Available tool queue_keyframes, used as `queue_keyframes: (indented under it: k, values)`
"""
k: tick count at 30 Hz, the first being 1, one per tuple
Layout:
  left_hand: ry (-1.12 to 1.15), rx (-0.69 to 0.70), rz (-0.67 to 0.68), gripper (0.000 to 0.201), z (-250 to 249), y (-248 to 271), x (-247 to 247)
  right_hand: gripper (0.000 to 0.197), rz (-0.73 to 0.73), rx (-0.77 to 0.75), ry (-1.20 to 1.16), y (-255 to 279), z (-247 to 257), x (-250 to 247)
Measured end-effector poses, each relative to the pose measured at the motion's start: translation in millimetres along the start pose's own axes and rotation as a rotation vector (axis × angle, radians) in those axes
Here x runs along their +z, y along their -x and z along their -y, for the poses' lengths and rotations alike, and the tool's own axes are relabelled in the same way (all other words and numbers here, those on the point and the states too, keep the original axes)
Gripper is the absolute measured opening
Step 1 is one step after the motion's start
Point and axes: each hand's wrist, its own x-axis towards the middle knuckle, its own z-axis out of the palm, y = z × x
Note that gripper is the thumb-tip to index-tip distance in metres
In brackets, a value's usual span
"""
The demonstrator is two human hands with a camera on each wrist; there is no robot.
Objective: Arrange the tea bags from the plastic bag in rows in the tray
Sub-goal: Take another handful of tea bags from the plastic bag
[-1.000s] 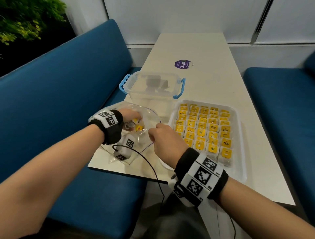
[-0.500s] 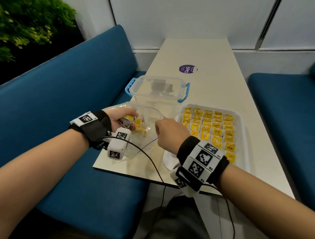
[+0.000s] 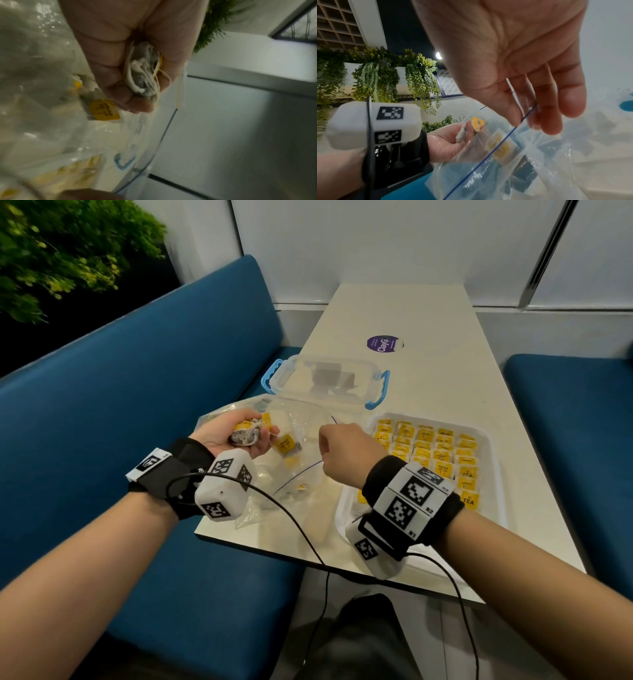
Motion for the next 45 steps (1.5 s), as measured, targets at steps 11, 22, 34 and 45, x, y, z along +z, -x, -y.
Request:
queue_keyframes:
  k: [11,22,34,45]
  values:
    - [0.143,-0.028,0.285,0.081,3,15,9,0.054,0.046,-0.018,-0.038,-20,5,2]
    - [-0.08,0.116,-0.06,0.013,26,7,3,0.021,-0.069,0.004,-0.157,-27,0,7]
    - [0.023,0.038,0.07,0.038,50,3,18,0.021,-0.053,-0.046,-0.203,-30,10,13]
    - [0.054,0.14,0.06,0.029,57,-7,17,0.032,0.06,-0.14,-0.1,-27,5,7]
